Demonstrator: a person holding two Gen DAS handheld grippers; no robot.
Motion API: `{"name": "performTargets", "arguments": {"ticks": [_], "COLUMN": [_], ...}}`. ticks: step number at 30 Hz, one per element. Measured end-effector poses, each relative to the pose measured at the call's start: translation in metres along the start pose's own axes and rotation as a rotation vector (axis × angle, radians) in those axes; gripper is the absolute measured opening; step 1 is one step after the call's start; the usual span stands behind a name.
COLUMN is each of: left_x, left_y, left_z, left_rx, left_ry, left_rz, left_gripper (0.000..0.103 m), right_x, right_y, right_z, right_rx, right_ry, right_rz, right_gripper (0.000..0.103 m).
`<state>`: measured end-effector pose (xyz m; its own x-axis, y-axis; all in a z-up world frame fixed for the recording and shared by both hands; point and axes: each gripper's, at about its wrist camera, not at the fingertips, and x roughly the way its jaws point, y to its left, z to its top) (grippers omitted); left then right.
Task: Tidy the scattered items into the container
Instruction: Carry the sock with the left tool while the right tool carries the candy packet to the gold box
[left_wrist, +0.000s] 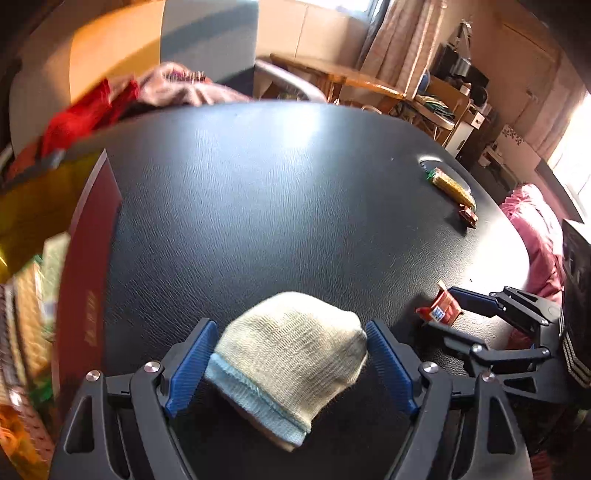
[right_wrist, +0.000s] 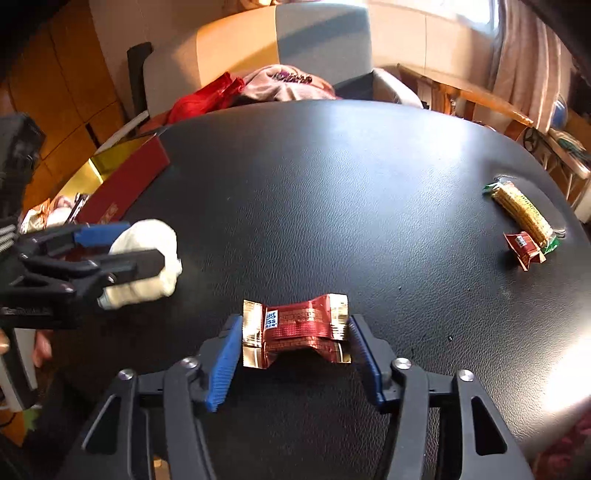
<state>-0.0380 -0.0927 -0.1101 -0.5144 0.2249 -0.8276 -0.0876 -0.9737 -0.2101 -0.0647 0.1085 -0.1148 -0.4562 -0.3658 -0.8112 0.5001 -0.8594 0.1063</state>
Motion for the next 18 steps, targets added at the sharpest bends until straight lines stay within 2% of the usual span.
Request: {"name": "performTargets", "arguments": {"ticks": [1, 5, 9, 18], "left_x": [0.001, 0.000, -0.005, -0.019], "left_y": [0.000, -0.003, -0.008, -0.023], "left_z": [-0.002, -0.011, -0.018, -0.035], "left_rx": [-0.006, -0.013, -0.029, 0.010], "left_ry": [-0.003, -0.025, -0.043, -0.053], "left_rz": [-0.003, 0.008, 0.026, 0.045], "left_gripper": [0.084, 0.083, 0.081, 0.079], "right_x": [0.000, -0.003, -0.005, -0.014], "right_y": [0.000, -0.003, -0.006, -0.003], "right_z": [-0.001, -0.006, -0.008, -0.016], "right_rx": [-0.008, -0.006, 0.033, 0.081], "right_ry": [-0.003, -0.019, -0.032, -0.040], "right_rz": [-0.010, -0.011, -0.002, -0.006], "right_gripper": [0.043, 0.031, 0.030, 0.030]}}
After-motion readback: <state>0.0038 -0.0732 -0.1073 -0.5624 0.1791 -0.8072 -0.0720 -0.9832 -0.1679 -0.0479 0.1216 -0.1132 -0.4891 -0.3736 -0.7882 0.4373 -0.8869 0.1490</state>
